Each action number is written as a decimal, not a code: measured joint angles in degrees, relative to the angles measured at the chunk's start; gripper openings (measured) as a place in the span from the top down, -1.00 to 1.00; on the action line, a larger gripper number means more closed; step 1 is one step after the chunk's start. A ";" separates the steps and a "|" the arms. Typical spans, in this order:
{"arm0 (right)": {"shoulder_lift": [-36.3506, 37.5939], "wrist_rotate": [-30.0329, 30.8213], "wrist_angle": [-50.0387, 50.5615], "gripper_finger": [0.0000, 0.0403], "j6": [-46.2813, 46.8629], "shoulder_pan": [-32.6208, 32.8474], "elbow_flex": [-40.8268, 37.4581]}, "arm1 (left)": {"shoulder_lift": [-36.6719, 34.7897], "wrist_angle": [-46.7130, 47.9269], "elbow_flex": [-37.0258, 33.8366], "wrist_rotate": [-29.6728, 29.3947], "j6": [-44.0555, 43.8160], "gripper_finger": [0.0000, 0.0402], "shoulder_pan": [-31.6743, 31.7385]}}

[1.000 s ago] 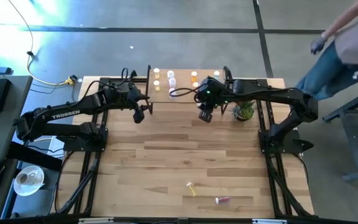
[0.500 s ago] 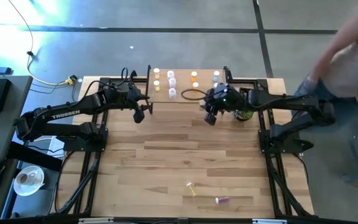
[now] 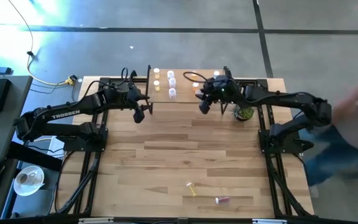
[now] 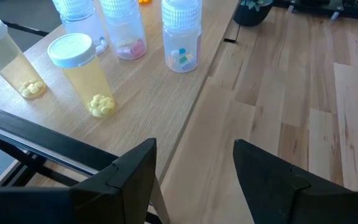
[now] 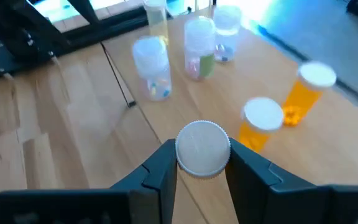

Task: Pick and place medicine bottles onto shelf by color
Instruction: Put the orange pill bottle on the shelf aligned with the other orange pill bottles

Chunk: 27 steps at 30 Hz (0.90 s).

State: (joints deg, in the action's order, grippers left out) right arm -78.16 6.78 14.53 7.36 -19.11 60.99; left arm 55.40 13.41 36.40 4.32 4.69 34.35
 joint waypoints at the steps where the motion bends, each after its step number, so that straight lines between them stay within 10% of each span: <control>1: -0.18 -1.00 0.19 0.48 0.36 -0.68 0.00 | 0.00 -0.01 0.00 0.00 0.00 -0.01 0.00; 27: -7.75 -4.25 13.66 0.48 3.07 -1.71 11.99 | 0.00 0.11 0.00 0.00 0.00 -0.01 0.00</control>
State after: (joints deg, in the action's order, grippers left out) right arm -85.91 2.52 28.18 10.43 -20.82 72.98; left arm 55.40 13.52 36.40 4.32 4.69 34.35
